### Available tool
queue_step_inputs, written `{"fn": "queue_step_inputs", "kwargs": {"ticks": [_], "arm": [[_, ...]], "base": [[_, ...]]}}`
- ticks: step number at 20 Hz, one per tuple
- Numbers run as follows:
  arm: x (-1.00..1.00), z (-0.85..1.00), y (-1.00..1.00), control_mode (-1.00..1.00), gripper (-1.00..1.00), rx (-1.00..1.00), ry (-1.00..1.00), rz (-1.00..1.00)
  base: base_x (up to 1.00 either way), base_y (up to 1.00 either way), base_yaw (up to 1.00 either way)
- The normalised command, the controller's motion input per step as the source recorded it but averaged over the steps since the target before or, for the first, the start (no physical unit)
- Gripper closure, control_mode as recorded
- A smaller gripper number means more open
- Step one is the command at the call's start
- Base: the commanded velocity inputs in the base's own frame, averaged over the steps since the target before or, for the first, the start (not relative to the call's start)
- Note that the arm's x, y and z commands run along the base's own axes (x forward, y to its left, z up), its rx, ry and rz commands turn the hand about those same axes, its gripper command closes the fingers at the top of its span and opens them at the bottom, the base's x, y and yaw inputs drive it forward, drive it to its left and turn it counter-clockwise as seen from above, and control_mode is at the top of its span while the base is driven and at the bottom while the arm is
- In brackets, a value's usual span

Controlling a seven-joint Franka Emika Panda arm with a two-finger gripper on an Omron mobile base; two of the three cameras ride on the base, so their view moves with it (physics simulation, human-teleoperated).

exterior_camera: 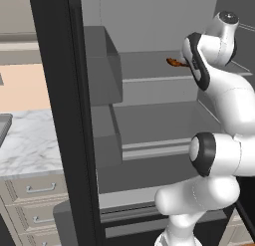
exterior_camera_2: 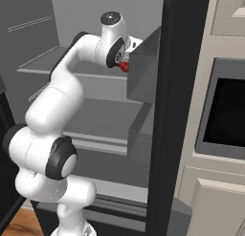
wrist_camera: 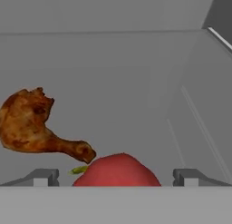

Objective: Place one bell pepper and one chicken drumstick in each tupperware on the nearby counter, to pack two identical lunches.

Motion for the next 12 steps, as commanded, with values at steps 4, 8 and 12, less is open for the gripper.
{"fn": "queue_step_inputs", "kwargs": {"ticks": [4,8,12], "arm": [[0.00,-0.28,-0.06,-1.00,1.00,0.00,0.08,0.00],[-0.01,-0.98,0.00,-1.00,1.00,-0.05,0.20,0.00],[-0.05,-0.64,0.00,-1.00,1.00,-0.02,0.03,0.00]], "base": [[0.00,0.00,0.00],[0.00,0.00,0.00],[0.00,0.00,0.00]]}}
